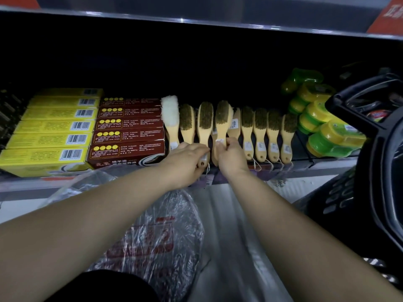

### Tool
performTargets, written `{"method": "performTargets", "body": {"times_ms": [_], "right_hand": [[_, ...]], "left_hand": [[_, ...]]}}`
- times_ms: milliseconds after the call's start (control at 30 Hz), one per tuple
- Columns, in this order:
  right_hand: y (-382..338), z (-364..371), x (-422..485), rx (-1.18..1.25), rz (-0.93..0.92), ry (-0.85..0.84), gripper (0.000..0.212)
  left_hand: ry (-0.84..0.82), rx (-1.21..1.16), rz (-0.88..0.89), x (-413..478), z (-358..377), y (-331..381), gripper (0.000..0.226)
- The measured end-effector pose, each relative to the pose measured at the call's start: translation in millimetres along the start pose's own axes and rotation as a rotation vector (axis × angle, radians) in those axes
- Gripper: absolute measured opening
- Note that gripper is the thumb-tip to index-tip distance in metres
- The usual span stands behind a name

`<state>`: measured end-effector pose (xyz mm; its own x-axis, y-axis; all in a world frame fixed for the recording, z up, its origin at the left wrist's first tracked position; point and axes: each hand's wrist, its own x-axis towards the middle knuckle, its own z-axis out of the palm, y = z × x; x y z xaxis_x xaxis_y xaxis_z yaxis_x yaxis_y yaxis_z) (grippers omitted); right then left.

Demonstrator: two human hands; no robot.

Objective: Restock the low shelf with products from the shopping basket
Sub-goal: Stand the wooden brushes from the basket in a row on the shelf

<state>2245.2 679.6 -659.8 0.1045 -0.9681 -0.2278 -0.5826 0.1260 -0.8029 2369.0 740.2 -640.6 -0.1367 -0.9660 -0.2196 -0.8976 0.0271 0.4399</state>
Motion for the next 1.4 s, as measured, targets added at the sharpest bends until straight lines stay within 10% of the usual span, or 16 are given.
{"method": "performTargets", "body": {"times_ms": [600,900,1400], "right_hand": [[2.0,11.9,12.1,-0.42,0.016,-0.029,0.032],[-41.9,-11.9,-13.0,-0.171,0.018,0.112,0.038],[-60.8,-235.3,-168.9,0.173,-0.011,0.195,0.02]], "left_hand": [[-0.014,0.048,-0.02,2.7,10.5,-17.7,0.06],[0.172,-0.105,0.017,0.4,-7.1,4.6,0.053],[0.359,-0.296,0.783,-19.7,-77.0,186.6,0.025]]}}
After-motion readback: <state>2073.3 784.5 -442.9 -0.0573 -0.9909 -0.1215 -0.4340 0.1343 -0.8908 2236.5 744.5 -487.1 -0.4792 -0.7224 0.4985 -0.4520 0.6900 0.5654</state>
